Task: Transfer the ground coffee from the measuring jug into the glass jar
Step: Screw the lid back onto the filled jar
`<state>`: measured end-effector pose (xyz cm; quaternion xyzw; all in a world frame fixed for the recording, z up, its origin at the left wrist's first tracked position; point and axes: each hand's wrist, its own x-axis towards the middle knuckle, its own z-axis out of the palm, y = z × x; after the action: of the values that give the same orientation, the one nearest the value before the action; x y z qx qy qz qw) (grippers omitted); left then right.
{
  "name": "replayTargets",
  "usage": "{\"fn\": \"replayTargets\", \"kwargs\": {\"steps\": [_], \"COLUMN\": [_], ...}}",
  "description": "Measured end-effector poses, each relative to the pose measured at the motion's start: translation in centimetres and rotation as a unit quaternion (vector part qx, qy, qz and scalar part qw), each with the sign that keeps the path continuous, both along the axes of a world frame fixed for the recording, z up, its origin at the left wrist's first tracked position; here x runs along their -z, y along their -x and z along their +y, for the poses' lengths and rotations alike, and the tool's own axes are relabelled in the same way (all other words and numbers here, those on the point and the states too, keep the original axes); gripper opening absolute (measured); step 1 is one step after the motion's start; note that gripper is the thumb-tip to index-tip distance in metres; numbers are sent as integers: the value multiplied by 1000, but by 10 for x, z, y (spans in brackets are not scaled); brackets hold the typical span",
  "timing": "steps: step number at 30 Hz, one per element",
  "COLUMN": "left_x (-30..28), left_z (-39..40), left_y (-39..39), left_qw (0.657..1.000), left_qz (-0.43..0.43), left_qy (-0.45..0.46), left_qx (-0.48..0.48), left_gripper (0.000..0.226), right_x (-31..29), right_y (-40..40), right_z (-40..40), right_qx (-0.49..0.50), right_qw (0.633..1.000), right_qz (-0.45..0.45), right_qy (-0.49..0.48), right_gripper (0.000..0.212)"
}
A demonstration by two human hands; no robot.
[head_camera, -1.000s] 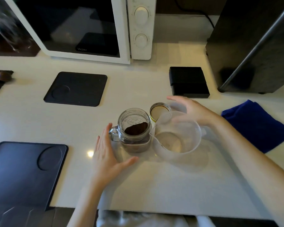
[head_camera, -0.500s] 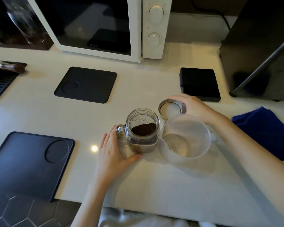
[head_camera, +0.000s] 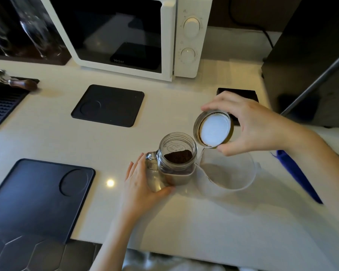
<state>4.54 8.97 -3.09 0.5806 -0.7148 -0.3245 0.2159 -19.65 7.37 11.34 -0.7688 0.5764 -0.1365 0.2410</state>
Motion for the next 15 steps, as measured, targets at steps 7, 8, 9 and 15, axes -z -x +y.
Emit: {"fn": "replayTargets", "kwargs": {"steps": [7, 8, 9, 15], "left_x": [-19, -24, -28, -35], "left_z": [-8, -10, -13, -17], "left_y": [-3, -1, 2, 10], "left_qw": [983, 983, 982, 979], "left_qz": [176, 164, 156, 170], "left_qy": [-1, 37, 71, 81], "left_qx": [56, 72, 83, 82], "left_gripper": [98, 96, 93, 72], "right_x": [-6, -7, -9, -18], "right_y": [-10, -11, -13, -27], "right_z": [4, 4, 4, 3], "right_qx": [-12, -13, -14, -44], "right_qw": [999, 999, 999, 999], "right_qz": [37, 34, 28, -9], "right_qy": [-6, -6, -6, -17], "right_gripper": [78, 78, 77, 77]}}
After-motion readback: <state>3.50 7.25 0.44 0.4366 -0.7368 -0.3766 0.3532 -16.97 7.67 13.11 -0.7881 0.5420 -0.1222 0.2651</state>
